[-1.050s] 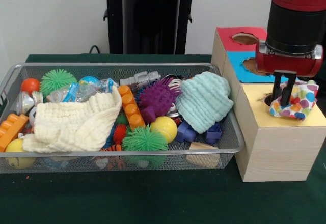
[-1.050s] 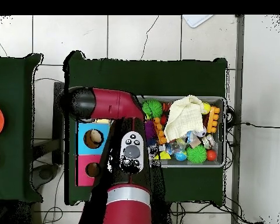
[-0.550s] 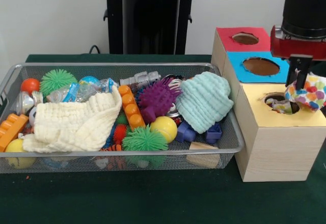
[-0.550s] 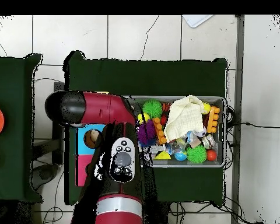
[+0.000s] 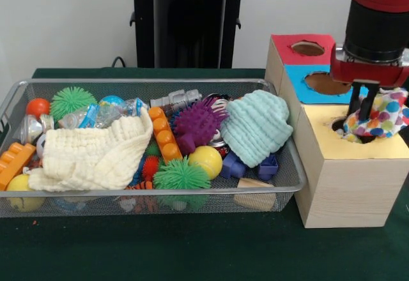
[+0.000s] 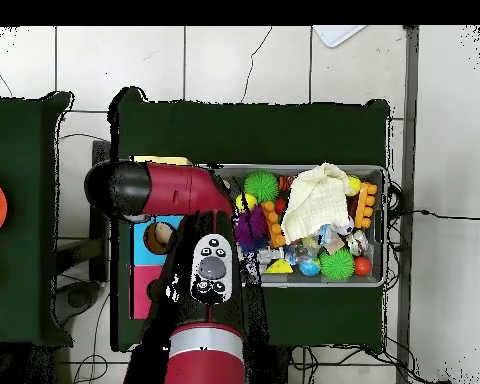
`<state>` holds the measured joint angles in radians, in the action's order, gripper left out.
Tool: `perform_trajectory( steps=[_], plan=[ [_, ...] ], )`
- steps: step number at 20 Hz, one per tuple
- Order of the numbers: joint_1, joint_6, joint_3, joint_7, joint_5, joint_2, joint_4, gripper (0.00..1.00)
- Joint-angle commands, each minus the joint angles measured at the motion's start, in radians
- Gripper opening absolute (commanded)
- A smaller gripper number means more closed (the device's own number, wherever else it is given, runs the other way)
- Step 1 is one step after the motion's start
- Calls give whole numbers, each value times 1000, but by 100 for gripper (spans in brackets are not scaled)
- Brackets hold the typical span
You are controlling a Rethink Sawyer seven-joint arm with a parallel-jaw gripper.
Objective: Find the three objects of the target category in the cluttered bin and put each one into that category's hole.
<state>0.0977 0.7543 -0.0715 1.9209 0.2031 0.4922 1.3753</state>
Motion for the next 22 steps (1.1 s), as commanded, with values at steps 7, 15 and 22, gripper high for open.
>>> perform_trajectory(
  steps=[7,15,22],
  plan=[
    [-55,-114,12,81,-87,-154,64,0],
    [-70,-150,35,44,-85,-187,34,0],
    [-85,-198,11,15,-116,-255,-35,0]
  ],
)
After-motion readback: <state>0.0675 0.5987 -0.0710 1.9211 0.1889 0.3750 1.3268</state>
